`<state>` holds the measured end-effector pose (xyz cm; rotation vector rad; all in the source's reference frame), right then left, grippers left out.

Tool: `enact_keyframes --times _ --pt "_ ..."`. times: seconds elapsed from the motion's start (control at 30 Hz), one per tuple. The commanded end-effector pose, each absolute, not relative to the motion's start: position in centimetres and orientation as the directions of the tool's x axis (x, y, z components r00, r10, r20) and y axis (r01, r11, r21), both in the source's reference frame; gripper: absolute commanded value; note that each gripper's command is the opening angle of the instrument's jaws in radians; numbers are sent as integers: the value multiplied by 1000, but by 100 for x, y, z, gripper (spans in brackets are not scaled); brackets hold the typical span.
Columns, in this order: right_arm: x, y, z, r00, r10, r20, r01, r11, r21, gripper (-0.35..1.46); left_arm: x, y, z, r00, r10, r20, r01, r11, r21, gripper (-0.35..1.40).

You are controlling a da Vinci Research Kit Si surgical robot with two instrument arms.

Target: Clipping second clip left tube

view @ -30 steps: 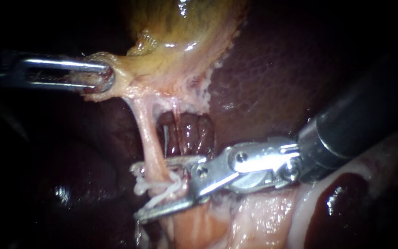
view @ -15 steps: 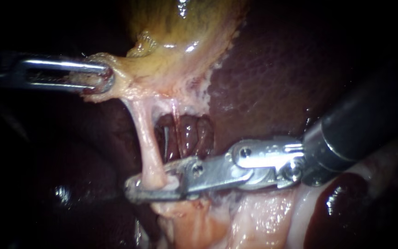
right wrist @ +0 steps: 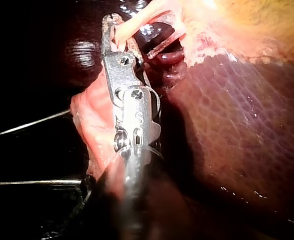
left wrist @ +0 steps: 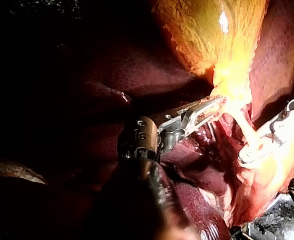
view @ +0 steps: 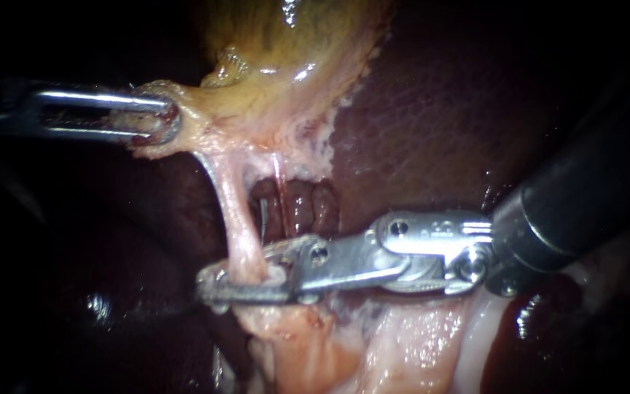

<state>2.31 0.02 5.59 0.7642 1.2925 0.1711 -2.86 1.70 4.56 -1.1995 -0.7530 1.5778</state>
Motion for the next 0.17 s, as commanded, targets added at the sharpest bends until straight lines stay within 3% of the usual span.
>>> enact_keyframes --times 0.03,0.17 --pt "231 2 560 300 519 -800 294 748 595 -35 -287 170 456 -35 940 -338 -329 -330 -885 -35" --pt "231 4 562 304 523 -796 309 737 602 -31 -288 170 456 -35 940 -338 -329 -330 -885 -35"
